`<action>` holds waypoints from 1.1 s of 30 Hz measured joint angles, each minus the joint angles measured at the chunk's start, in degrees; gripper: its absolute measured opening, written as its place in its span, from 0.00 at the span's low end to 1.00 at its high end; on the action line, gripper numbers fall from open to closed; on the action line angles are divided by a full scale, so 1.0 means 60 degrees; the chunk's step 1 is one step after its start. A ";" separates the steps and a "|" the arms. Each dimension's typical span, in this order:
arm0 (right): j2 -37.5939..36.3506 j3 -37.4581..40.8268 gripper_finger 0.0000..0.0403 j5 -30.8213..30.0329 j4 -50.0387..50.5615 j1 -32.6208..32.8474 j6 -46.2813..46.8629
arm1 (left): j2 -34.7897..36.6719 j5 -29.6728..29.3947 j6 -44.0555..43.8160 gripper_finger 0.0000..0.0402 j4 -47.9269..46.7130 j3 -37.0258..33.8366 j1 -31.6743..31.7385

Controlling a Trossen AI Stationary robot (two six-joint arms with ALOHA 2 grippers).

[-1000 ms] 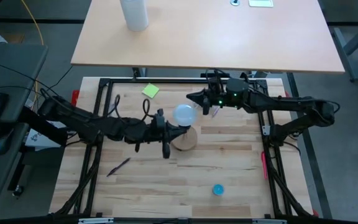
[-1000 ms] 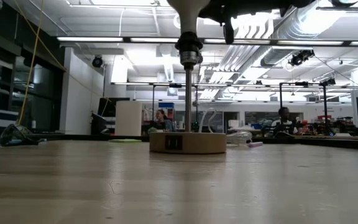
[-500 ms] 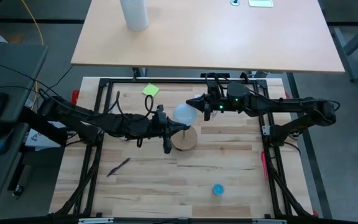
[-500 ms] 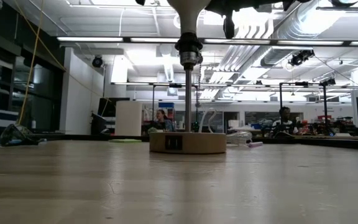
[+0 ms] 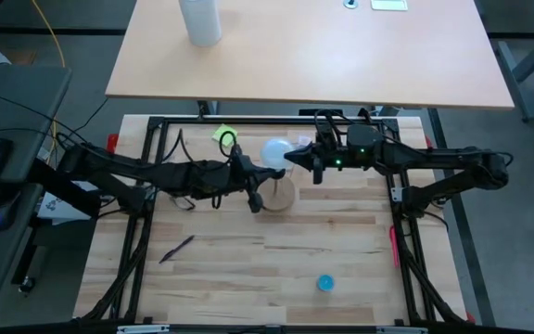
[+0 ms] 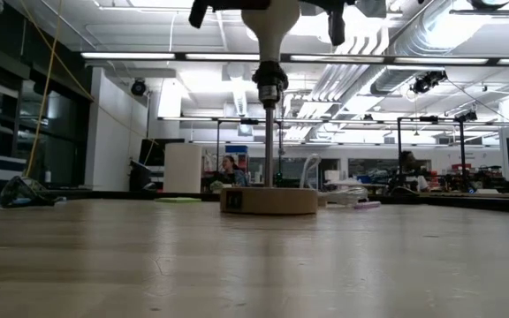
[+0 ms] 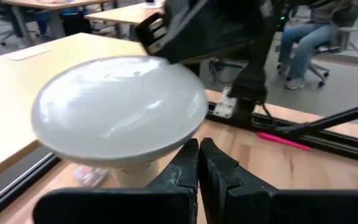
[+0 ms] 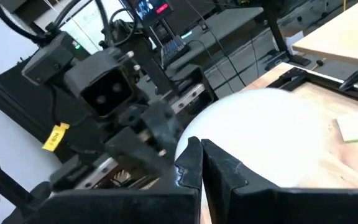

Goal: Screw lightbulb
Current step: Insert the lightbulb into the lamp

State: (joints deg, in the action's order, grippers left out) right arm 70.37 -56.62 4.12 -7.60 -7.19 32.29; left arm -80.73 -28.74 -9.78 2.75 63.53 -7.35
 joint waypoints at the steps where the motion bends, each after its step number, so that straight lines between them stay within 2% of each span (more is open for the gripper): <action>1: -0.0016 0.0000 0.00 -0.0004 0.0036 0.0024 0.0000 | 0.0003 -0.0048 0.0000 0.00 -0.0042 -0.0002 0.0057; 11: -0.0184 0.0000 0.00 -0.0084 0.0369 0.0430 0.0011 | 0.0174 -0.0086 -0.0038 0.00 -0.0973 0.0009 0.0259; 20: -0.1103 0.0000 0.00 -0.0110 0.0442 0.0607 -0.0203 | 0.1395 -0.0123 -0.0245 0.00 -0.2207 0.0026 -0.0155; 24: -0.1448 0.0000 0.00 -0.0920 0.0710 0.0600 -0.0446 | 0.1729 -0.0619 -0.0264 0.00 -0.2598 0.0025 -0.0228; 26: -0.1494 0.0000 0.00 -0.1717 0.0920 0.0477 -0.0460 | 0.1759 -0.0455 -0.0266 0.00 -0.2334 0.0025 -0.0193; 29: -0.1383 0.0000 0.00 -0.2528 0.1272 0.0100 -0.0313 | 0.1755 0.0401 -0.0262 0.00 -0.1470 0.0025 -0.0193; 33: -0.0879 0.0000 0.00 -0.2606 0.1410 -0.0524 0.0131 | 0.1571 0.1049 -0.0107 0.00 -0.0287 0.0033 -0.0249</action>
State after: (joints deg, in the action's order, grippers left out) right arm 65.10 -56.62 -11.51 0.86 -10.34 33.08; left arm -71.30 -22.45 -10.42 1.02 63.72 -8.85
